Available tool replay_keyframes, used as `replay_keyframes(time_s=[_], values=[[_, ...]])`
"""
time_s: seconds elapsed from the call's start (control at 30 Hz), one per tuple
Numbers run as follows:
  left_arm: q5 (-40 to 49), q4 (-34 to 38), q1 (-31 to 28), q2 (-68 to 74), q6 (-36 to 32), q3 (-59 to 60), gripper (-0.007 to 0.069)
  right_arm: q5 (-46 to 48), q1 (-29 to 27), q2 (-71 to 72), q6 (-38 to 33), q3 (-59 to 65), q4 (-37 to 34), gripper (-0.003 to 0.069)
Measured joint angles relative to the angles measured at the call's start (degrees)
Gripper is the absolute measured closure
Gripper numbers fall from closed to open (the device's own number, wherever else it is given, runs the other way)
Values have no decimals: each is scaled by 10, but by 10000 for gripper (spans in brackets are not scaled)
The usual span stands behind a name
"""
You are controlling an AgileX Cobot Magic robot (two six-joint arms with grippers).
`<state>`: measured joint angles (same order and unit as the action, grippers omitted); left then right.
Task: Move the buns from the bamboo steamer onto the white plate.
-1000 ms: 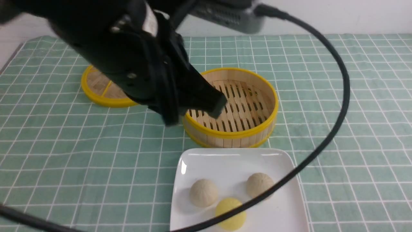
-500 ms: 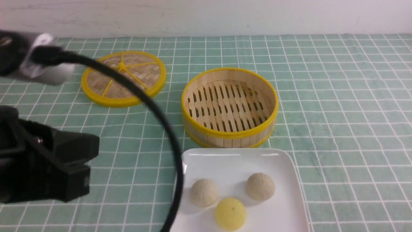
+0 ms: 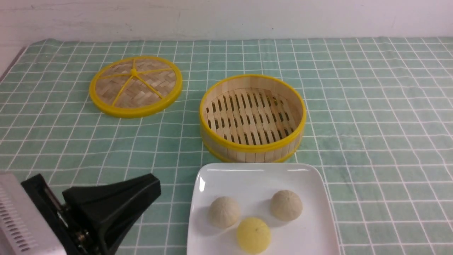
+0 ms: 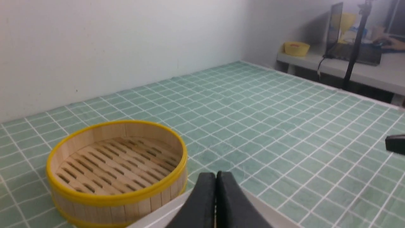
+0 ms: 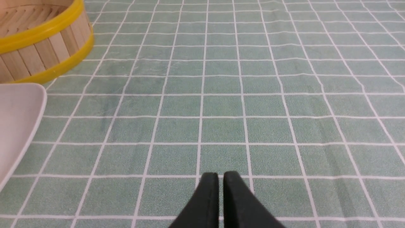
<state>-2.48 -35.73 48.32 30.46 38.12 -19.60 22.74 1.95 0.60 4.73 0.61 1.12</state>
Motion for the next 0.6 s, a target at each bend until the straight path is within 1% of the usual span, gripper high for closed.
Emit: replay_keyframes(time_s=[0.1,0.2,0.37,0.47,0.53,0.6], values=[[21,-1,0,0,1,4,596,0,0,0,0,0,0,610],[25,0,0,0,1,4,594,0,0,0,0,0,0,610],[25,7,0,0,34,4,590,0,0,0,0,0,0,603],[38,23,0,-1,37,4,587,0,0,0,0,0,0,601],[69,66,0,-6,5,4,585,0,0,0,0,0,0,599],[93,108,-5,-13,-51,4,583,0,0,0,0,0,0,599]])
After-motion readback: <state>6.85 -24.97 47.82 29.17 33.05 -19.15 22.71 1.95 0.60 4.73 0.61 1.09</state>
